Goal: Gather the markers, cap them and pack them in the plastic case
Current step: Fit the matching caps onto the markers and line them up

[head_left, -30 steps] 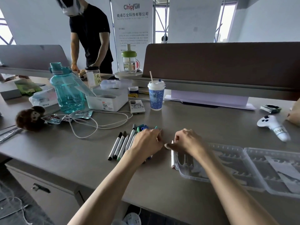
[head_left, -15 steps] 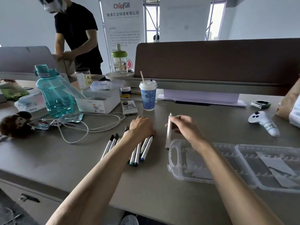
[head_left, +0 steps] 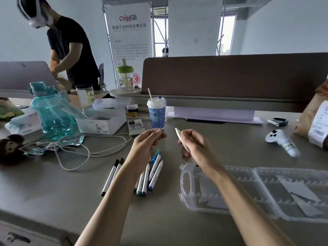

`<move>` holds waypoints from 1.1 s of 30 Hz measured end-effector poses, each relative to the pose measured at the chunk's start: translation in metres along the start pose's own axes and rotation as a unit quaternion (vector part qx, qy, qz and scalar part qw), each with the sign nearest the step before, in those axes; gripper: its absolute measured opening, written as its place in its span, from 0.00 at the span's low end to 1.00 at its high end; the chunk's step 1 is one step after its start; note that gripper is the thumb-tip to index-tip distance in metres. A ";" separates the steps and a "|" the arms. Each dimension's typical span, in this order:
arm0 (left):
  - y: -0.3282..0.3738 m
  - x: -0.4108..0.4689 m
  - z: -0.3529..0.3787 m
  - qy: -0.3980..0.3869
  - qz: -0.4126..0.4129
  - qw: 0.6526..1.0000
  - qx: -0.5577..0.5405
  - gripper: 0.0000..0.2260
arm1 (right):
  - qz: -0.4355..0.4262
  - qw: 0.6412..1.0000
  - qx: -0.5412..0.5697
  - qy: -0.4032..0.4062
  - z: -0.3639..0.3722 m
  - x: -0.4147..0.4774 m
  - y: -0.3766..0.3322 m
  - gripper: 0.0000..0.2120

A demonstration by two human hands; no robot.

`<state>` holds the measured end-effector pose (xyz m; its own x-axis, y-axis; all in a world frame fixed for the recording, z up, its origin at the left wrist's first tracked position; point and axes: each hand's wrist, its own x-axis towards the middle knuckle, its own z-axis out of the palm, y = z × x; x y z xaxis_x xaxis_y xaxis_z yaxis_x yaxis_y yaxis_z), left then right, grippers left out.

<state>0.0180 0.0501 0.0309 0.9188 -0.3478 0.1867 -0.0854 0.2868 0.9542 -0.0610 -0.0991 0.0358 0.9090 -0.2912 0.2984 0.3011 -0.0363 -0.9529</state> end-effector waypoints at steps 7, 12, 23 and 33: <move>-0.005 -0.008 -0.001 -0.036 -0.014 0.988 -0.150 0.09 | -0.089 0.989 -0.101 -0.054 0.010 -0.013 -0.002 0.09; -0.002 -0.009 -0.003 -0.010 -0.016 0.986 -0.163 0.09 | -0.141 0.978 -0.155 -0.011 0.010 -0.013 0.002 0.07; -0.002 -0.019 -0.001 0.053 0.100 0.994 0.007 0.06 | -0.122 0.974 -0.190 0.025 0.010 -0.011 0.005 0.06; -0.012 -0.023 0.008 0.016 0.110 0.992 0.052 0.03 | 0.010 0.996 -0.047 0.080 0.022 -0.006 0.017 0.08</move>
<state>-0.0051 0.0477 0.0171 0.8852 -0.2577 0.3872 -0.3233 0.2578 0.9105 -0.0552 -0.0773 0.0190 0.8542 -0.4415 0.2747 0.2486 -0.1173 -0.9615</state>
